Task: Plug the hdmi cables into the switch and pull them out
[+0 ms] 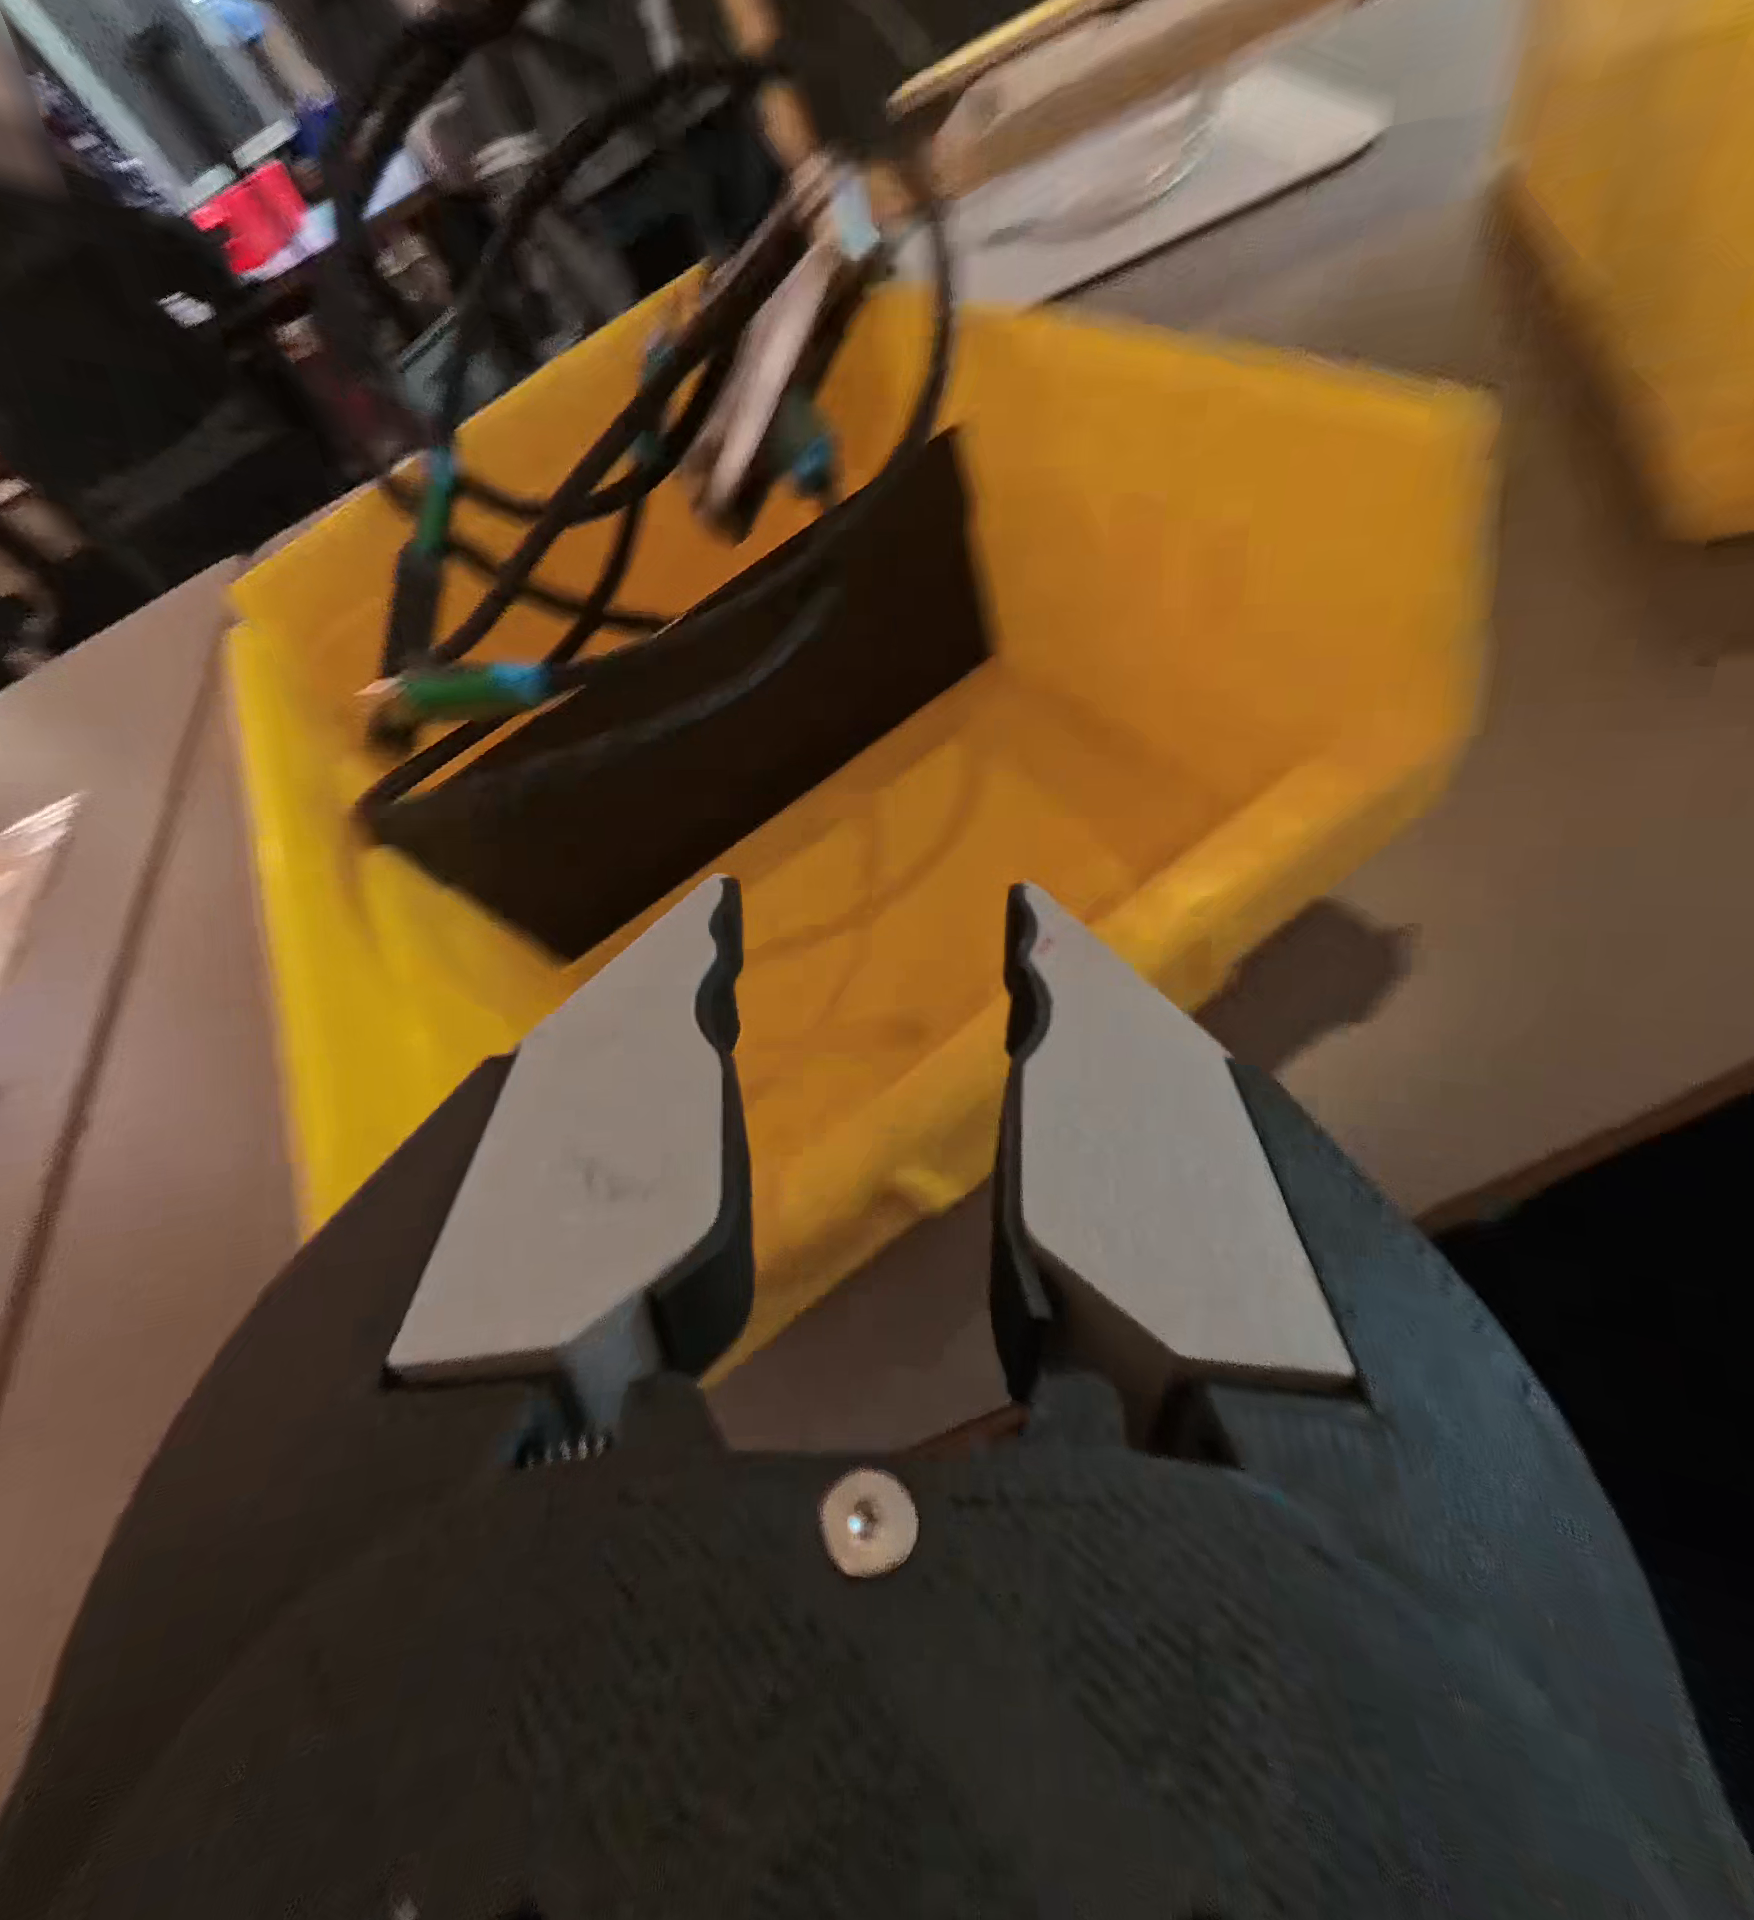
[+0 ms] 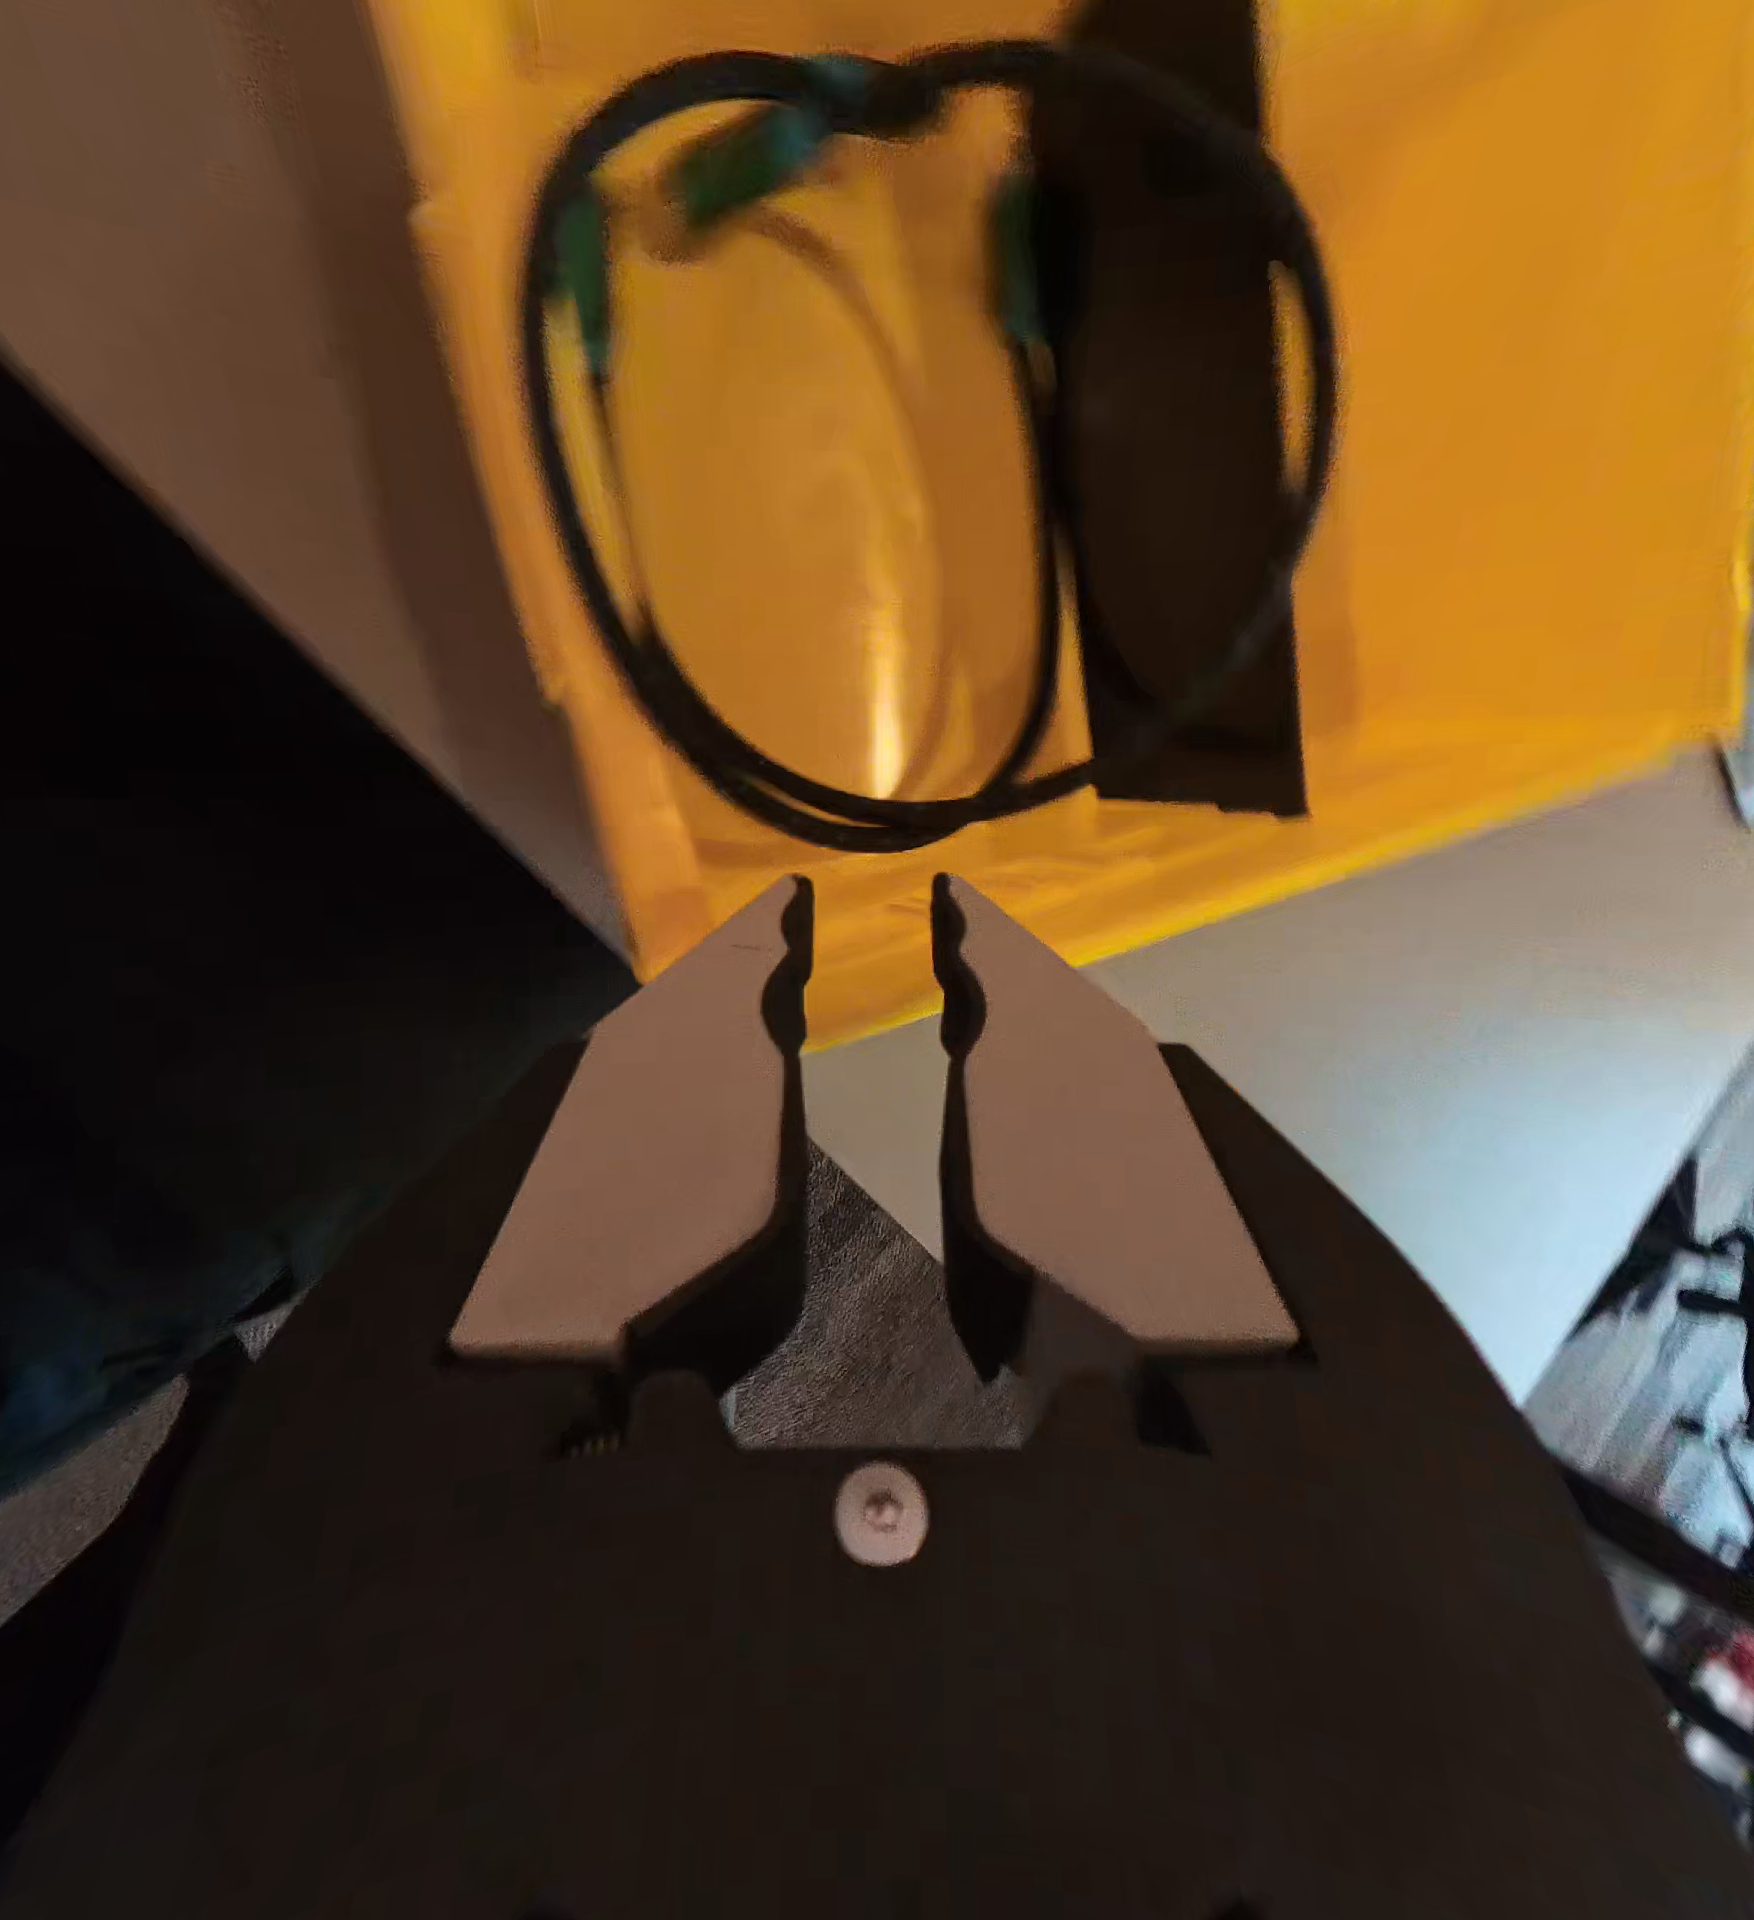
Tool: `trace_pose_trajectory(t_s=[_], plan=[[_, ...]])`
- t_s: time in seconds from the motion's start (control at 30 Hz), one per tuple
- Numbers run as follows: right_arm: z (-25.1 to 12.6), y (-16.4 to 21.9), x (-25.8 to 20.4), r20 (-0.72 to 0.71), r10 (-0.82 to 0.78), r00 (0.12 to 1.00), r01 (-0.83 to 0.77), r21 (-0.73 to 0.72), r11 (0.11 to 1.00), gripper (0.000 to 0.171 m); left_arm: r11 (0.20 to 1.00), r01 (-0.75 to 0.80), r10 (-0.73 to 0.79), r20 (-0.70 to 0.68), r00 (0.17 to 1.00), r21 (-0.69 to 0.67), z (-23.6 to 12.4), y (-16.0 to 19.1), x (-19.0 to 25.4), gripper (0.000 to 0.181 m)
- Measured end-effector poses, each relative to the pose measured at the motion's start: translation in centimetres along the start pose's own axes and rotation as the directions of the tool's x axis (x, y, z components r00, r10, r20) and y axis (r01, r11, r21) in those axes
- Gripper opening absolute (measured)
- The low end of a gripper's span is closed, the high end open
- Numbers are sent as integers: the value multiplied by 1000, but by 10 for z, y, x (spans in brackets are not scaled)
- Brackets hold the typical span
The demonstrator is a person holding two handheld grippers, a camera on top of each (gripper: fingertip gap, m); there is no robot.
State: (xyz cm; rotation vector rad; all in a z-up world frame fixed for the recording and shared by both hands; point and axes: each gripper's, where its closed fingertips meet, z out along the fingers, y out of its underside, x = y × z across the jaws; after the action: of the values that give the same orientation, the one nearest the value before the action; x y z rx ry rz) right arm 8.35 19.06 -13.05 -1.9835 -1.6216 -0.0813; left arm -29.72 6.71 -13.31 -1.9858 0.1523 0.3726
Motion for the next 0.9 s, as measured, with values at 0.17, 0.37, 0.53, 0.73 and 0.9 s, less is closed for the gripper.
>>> trace_pose_trajectory(t_s=[0.17, 0.37, 0.53, 0.73, 0.9], plan=[[-5, 34, 37, -13, 195, 981, -195, -2, 981, 28, 994, 78, -72, 80, 994, -73, -1, 30, -55, 44], [-20, -8, 15, 122, 158, 980, -179, 188, 966, 46, 998, 41, -39, -40, 998, 38, -11, -3, -2, 56], [-9, -88, -36, 349, 132, 928, -257, 342, 904, 78, 994, 34, -35, 10, 999, 101, 12, -26, 23, 42], [64, -108, -37, 141, 278, 950, -303, 217, 928, 85, 995, 90, -89, -30, 996, 45, 34, -23, 36, 56], [75, -95, -28, 154, 307, 939, -331, 166, 929, 88, 990, 121, -118, -40, 992, 75, 16, -42, 41, 56]])
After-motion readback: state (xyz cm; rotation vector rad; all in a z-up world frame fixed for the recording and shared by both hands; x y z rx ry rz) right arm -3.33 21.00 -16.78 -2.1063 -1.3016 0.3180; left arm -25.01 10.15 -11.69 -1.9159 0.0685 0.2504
